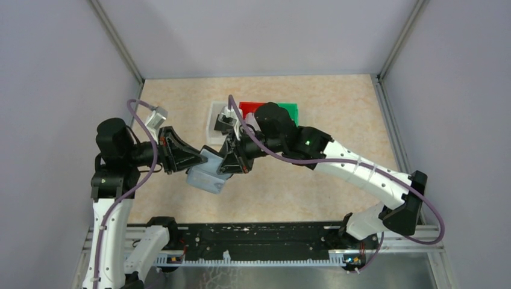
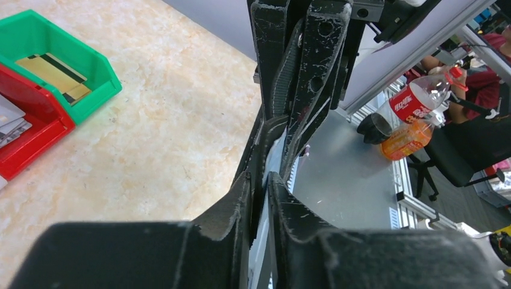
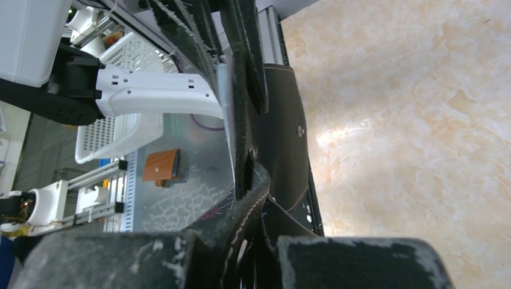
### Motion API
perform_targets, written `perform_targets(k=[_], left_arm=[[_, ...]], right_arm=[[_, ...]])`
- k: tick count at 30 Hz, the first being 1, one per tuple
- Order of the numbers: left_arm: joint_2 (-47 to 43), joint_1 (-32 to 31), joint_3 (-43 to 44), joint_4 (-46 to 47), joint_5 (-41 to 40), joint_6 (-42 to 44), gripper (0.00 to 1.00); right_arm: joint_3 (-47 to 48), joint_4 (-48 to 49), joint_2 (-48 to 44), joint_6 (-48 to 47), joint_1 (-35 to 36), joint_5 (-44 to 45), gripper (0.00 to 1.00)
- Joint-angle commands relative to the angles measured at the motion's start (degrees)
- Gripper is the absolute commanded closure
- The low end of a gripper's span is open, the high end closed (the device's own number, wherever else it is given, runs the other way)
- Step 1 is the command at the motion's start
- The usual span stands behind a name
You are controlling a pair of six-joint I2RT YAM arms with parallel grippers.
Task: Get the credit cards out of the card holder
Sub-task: Remove the credit card from the card holder.
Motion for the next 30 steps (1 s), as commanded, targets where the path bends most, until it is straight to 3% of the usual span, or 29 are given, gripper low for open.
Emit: perform_targets(k=[1, 5, 11, 13, 20, 22, 25, 27, 30], left_arm=[[-0.17, -0.25, 0.03, -2.52, 3.04, 3.82, 0.83], [-0.18, -0.22, -1.09, 0.13, 4.47, 0.28, 0.85], [-1.03, -0.25, -3.25, 11.09, 9.91, -13.18, 0.58], [-1.98, -0.26, -3.98, 13.12, 10.37, -14.05, 0.57], [-1.80, -0.24, -4.75, 14.56, 10.81, -13.58, 0.98], [-1.59, -0.22, -4.32, 14.55, 10.13, -13.76, 1.00], [-1.41, -0.27, -4.00, 16.55, 8.36, -16.08, 1.00], [-1.31, -0.23, -3.40, 17.14, 7.11, -17.06, 1.00], [-1.45, -0.22, -2.42, 17.23, 3.96, -17.53, 1.00]], right_arm=[[6.00, 5.53, 0.55, -0.13, 0.62, -4.57, 1.00], [6.11, 8.71, 0.77, 1.09, 0.63, -4.66, 1.00], [7.19, 9.03, 0.95, 1.65, 0.39, -4.79, 1.00], [8.53, 6.85, 1.72, 1.14, 0.04, -5.05, 1.00], [16.12, -1.71, 6.81, 0.22, -0.89, -9.45, 1.00], [18.33, -3.67, 8.07, -0.12, -1.08, -9.62, 1.00], [17.07, -1.17, 7.65, 1.96, -2.11, -9.58, 0.82], [12.15, 4.89, 5.39, 5.23, -3.27, -9.30, 0.64], [-0.66, 19.97, -1.51, 12.75, -5.70, -7.74, 0.55]])
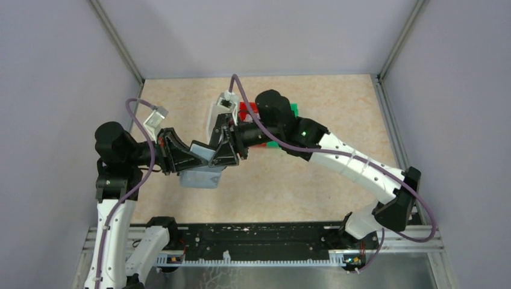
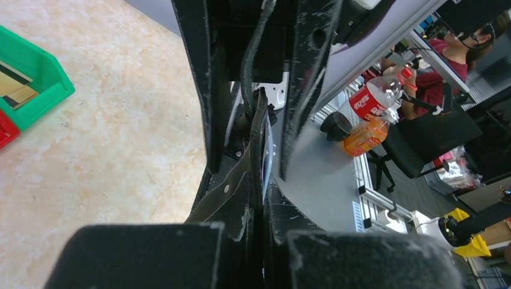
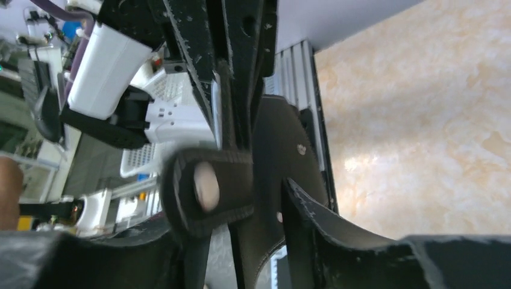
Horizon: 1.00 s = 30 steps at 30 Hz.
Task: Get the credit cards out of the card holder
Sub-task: Remove the credit card from the card holder.
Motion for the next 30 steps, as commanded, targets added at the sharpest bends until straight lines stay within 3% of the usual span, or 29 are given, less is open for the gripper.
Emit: perform_targets(k=[1, 7, 10, 16, 23, 30], left_arm=[[-0.46, -0.22, 2.26, 3.14, -3.98, -2.54, 1.00], [-1.76, -0.22, 1.67, 9.52, -8.78, -9.58, 1.00], [-1.86, -0.23, 0.92, 12.36, -9.18, -13.28, 1.00], [-1.26, -0.25, 0.97, 13.76, -8.53, -17.04, 1.00], [-1.20, -0.22, 0.62, 14.89, -8.73, -20.14, 1.00], [-1.36, -0.22, -0.77, 17.06, -9.91, -22.91, 1.00]], right_arm=[[-14.78, 25.75, -11.38, 11.42, -3.51, 2.33, 0.54], [-33.21, 54.22, -18.44, 23.37, -4.32, 8.27, 0.51], [-35.27, 60.09, -17.04, 26.79, -4.32, 7.65, 0.50], [-34.83, 63.47, -14.35, 28.08, -4.13, 8.19, 0.50], [-34.21, 66.31, -12.39, 29.30, -3.86, 7.24, 0.72], [-34.00, 67.45, -11.06, 29.00, -2.88, 6.79, 0.68]])
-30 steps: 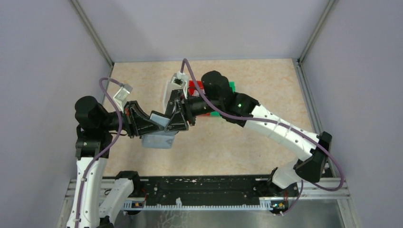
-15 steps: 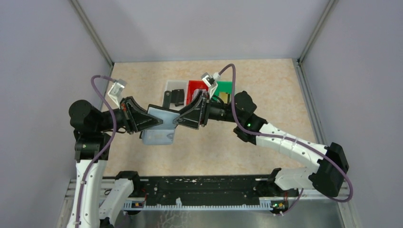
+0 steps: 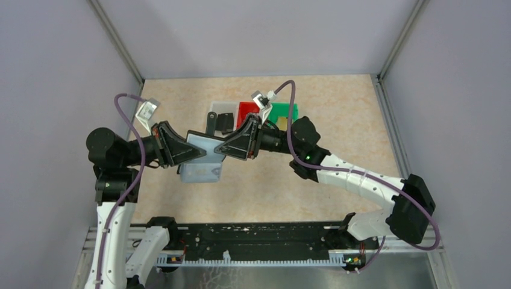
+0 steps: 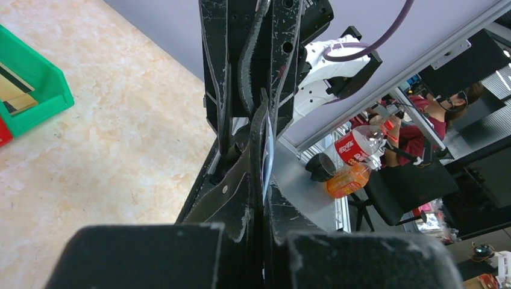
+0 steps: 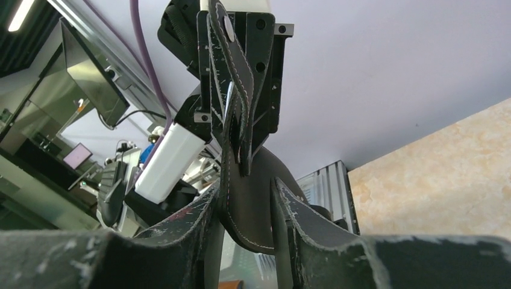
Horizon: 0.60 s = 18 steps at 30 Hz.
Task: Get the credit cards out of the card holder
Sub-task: Remove the credit card from the card holder.
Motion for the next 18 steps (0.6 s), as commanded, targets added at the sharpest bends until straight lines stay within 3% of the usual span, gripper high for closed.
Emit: perform_targets(k=[1, 3, 5, 6, 9, 11, 13, 16, 18], left_arm=[[-0.34, -0.22, -0.90, 5.29, -1.69, -3.58, 1.00], [-0.11, -0.27, -0.88, 4.96, -1.82, -3.76, 1.00], [0.07, -0.25, -0.79, 4.54, -1.92, -3.81, 0.98], [0.05, -0.22, -0.87, 4.37, -1.82, -3.44, 0.89], [0.11, -0.29, -0.88, 3.56, 0.66, 0.74, 0.51], [0.45, -0.27, -0.09, -0.26, 2.45, 6.32, 0.39], [1.45, -0.25, 2.20, -8.17, 4.26, 17.44, 0.30], [2.07, -0.28, 4.37, -17.08, 5.83, 29.12, 0.28], [2.22, -0.27, 4.79, -20.70, 8.11, 32.60, 0.33]], right_arm=[[1.62, 5.10, 0.50, 0.03, 0.96, -0.77, 0.67], [1.43, 5.98, 0.78, 0.18, 1.13, -1.46, 0.68], [1.33, 6.15, 0.84, 0.38, 1.13, -2.06, 0.83], [1.48, 5.61, 0.69, 0.34, 1.10, -2.30, 0.97], [4.01, -0.09, -0.14, -1.40, 0.45, -4.09, 1.00], [8.06, -8.39, 0.22, -4.13, -0.04, -6.28, 1.00], [12.90, -18.39, 1.31, -8.90, -0.07, -7.96, 1.00], [17.98, -27.80, 2.90, -12.74, -0.09, -10.23, 1.00], [20.30, -32.88, 3.60, -14.52, -0.11, -11.03, 1.00]])
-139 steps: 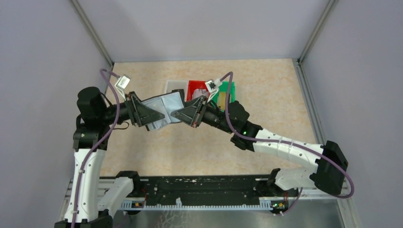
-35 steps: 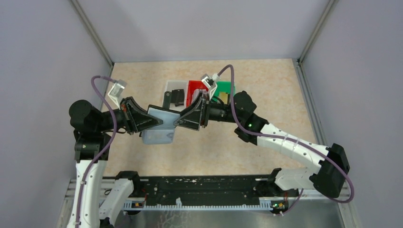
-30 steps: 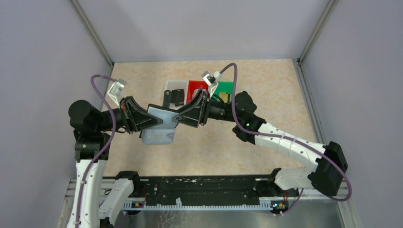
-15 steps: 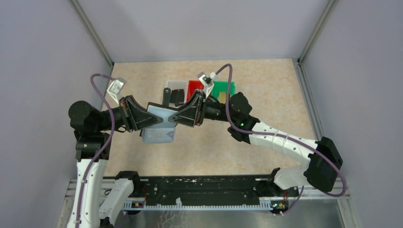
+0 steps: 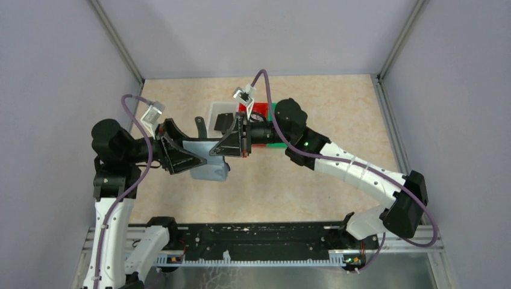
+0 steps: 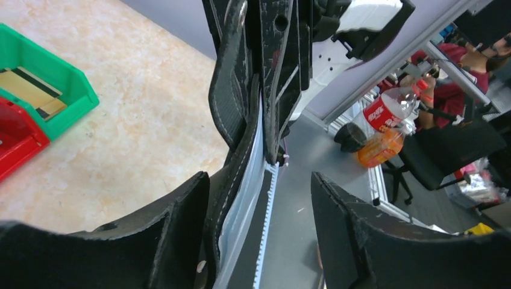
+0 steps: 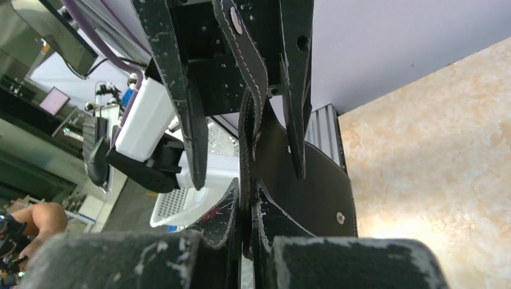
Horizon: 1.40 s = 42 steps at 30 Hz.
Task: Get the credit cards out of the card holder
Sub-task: Remove the credit card from the card holder.
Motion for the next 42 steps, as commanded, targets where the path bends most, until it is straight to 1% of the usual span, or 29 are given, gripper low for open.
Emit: perform_targets(k=[1, 3, 8, 12, 14, 16, 17, 19, 21, 25, 26, 28, 30, 31, 33, 34, 35, 36, 39, 40, 41, 42], left_arm=[[0.32, -0.26, 2.79, -11.83, 6.01, 16.09, 0.35], [0.28, -0.22, 2.78, -13.33, 7.02, 17.39, 0.41], [-0.48, -0.23, 2.54, -13.46, 7.56, 18.03, 0.65], [-0.86, -0.27, 2.06, -12.85, 7.07, 17.10, 0.77], [-1.12, -0.22, 1.70, -11.70, 6.90, 15.71, 0.76], [-1.70, -0.24, 1.23, -10.63, 7.12, 14.16, 0.59], [-2.01, -0.29, 1.02, -10.23, 7.04, 13.96, 0.55], [-2.71, -0.22, 0.41, -9.44, 5.89, 13.99, 0.54], [-2.98, -0.22, -0.05, -9.03, 5.54, 14.43, 0.55], [-3.00, -0.27, -0.65, -9.03, 4.54, 13.78, 0.62], [-2.93, -0.29, -0.83, -8.62, 4.34, 13.16, 0.66], [-2.75, -0.24, -1.32, -7.44, 4.38, 11.62, 0.78], [-2.62, -0.29, -1.50, -7.31, 4.26, 11.04, 0.83], [-2.70, -0.23, -1.67, -7.23, 4.14, 10.80, 0.83], [-3.03, -0.22, -2.16, -6.39, 4.05, 9.78, 0.74], [-3.26, -0.24, -2.41, -5.81, 4.00, 9.35, 0.73], [-3.44, -0.29, -2.55, -5.13, 3.89, 9.03, 0.73], [-3.58, -0.26, -2.61, -4.52, 3.88, 8.76, 0.76], [-3.70, -0.25, -2.67, -1.45, 3.63, 6.51, 0.97], [-3.65, -0.23, -2.67, 0.14, 3.49, 5.12, 1.00], [-3.58, -0.28, -2.67, 2.02, 3.38, 3.33, 1.00], [-3.42, -0.27, -2.55, 3.85, 3.36, 1.54, 1.00]], right_arm=[[8.66, -11.21, 0.14, -6.90, -0.20, -3.68, 1.00], [10.20, -13.63, 0.61, -8.17, -0.28, -3.99, 1.00], [12.30, -15.20, 1.39, -9.16, -0.31, -4.35, 1.00], [12.94, -14.98, 1.42, -8.37, -0.37, -4.48, 1.00], [12.62, -13.70, 1.16, -7.16, -0.87, -4.47, 1.00], [12.20, -12.22, 0.90, -5.55, -1.27, -4.90, 1.00], [12.04, -11.47, 0.81, -5.20, -1.38, -5.05, 1.00], [12.07, -10.84, 0.76, -4.62, -1.42, -5.20, 1.00], [12.14, -10.60, 0.83, -4.26, -1.46, -5.40, 1.00], [12.39, -9.55, 1.06, -3.33, -1.51, -6.21, 1.00], [12.50, -9.17, 1.29, -2.98, -1.53, -6.44, 1.00], [12.77, -8.74, 1.45, -2.39, -1.47, -6.67, 1.00], [12.90, -8.22, 1.59, -1.91, -1.54, -6.59, 1.00], [12.89, -7.75, 1.73, -1.59, -1.55, -6.72, 1.00], [12.97, -6.36, 1.97, -0.51, -1.53, -7.08, 1.00], [13.14, -6.03, 2.05, -0.20, -1.48, -7.24, 1.00], [13.26, -5.98, 2.14, -0.08, -1.52, -7.26, 1.00], [13.39, -5.98, 2.27, -0.03, -1.51, -7.26, 1.00], [13.29, -5.63, 2.42, 0.09, -1.53, -7.35, 1.00], [13.01, -5.68, 2.42, -0.05, -1.51, -7.31, 1.00], [12.47, -5.74, 2.13, -0.42, -1.50, -7.02, 0.91], [11.59, -5.90, 1.74, -0.85, -1.57, -6.49, 0.79]])
